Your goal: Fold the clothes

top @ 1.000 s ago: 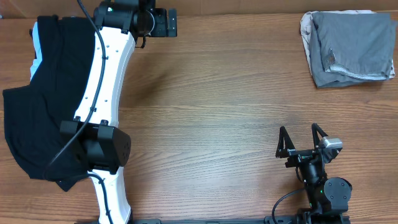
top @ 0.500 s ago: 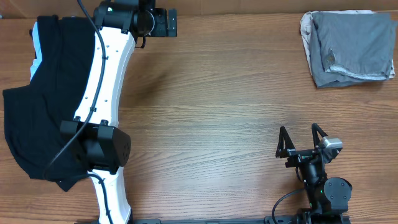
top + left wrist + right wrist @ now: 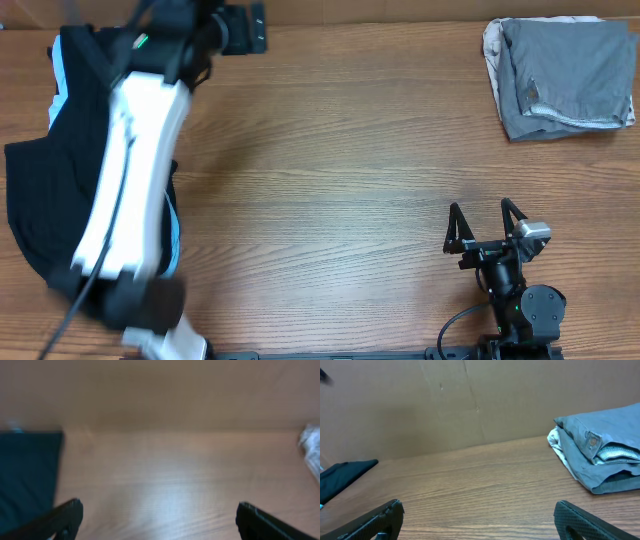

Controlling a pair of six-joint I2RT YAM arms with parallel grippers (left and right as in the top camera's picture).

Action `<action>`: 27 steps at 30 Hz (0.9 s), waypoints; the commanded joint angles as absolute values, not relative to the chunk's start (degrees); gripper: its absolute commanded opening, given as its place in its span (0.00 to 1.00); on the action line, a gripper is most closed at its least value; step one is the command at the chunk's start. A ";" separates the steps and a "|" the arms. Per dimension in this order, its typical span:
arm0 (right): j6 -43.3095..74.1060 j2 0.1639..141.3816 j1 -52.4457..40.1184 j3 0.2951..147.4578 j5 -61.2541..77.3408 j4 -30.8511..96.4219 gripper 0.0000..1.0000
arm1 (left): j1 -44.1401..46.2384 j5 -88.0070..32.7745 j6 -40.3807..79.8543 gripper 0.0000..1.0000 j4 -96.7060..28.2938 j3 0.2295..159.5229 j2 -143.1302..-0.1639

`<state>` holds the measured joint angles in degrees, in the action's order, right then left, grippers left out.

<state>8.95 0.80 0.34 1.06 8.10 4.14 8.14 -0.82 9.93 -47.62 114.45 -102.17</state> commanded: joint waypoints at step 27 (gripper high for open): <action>9.04 0.16 0.01 0.45 7.53 3.99 1.00 | -2.33 -5.56 8.75 1.00 12.45 3.84 -13.93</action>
<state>8.97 0.78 0.32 1.06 8.10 4.21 -1.98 -4.91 9.91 11.99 6.46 -18.41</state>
